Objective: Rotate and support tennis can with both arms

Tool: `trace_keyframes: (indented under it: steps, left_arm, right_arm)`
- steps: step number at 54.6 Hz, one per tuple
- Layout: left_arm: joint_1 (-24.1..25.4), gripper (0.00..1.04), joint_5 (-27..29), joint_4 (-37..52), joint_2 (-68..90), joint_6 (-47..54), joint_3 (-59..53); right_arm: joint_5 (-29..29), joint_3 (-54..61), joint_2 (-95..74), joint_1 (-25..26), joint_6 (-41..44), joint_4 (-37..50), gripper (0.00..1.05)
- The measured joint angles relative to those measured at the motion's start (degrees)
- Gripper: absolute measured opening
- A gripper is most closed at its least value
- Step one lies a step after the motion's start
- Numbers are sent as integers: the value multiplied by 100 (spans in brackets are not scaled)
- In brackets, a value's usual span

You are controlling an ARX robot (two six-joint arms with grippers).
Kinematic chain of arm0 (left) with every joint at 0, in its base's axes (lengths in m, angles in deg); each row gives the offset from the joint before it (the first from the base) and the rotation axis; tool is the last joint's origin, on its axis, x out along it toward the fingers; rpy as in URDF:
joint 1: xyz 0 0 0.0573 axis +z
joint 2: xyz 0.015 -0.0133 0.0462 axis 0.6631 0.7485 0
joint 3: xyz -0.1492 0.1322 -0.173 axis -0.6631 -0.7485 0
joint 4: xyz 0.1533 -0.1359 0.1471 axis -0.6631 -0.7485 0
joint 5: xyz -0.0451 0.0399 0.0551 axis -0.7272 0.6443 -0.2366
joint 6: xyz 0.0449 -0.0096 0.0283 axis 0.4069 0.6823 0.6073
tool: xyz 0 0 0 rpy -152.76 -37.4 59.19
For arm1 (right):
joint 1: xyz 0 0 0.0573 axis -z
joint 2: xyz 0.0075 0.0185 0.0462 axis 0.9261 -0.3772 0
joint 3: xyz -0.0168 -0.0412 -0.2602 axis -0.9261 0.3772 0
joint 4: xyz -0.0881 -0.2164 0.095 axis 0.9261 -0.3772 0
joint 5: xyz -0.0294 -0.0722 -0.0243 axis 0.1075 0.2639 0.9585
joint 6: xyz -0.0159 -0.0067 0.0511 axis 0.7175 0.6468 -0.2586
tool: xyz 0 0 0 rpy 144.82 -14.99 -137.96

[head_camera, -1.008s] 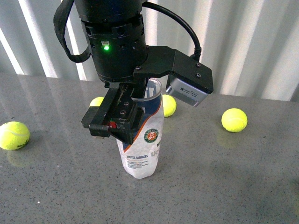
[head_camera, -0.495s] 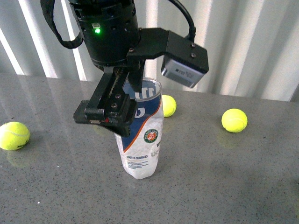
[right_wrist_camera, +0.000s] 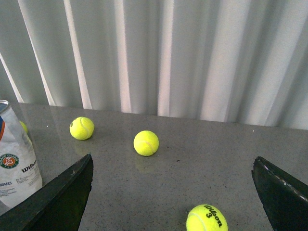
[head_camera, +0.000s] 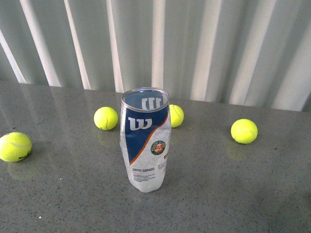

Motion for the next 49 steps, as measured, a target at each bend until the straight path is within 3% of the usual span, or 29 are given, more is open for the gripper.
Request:
trace_keyframes:
  steps: [11,16,18,23,27,38,45,49]
  left_arm:
    - [1110,98,-345,723,-645,-1298,-1812]
    - [1237,84,485,2251,-656,-2166,-2767]
    - [1237,77,719,2929,-693,-2411,-3226]
    - [1126,59,905,3635,-968,-2771,-4009]
    - [955,41,1016,3759,-1342,-2898,-4404]
    - [721,7,1252,3759,-1908,-2951,-4979]
    - [619,4,1377,3672,-2262,-3003,-5228]
    - [343,4,1755,3576,-2483,-3008,-5355]
  right_arm:
    - [2,0,0,0,0,0,98]
    - [0,0,0,0,0,0,98]
    - [0,0,0,0,0,0,98]
    - [-2,0,0,0,0,0,98]
    - [0,0,0,-2,0,0,98]
    - [0,0,0,0,0,0,98]
    - [0,0,0,0,0,0,98]
    - [2,0,0,0,0,0,98]
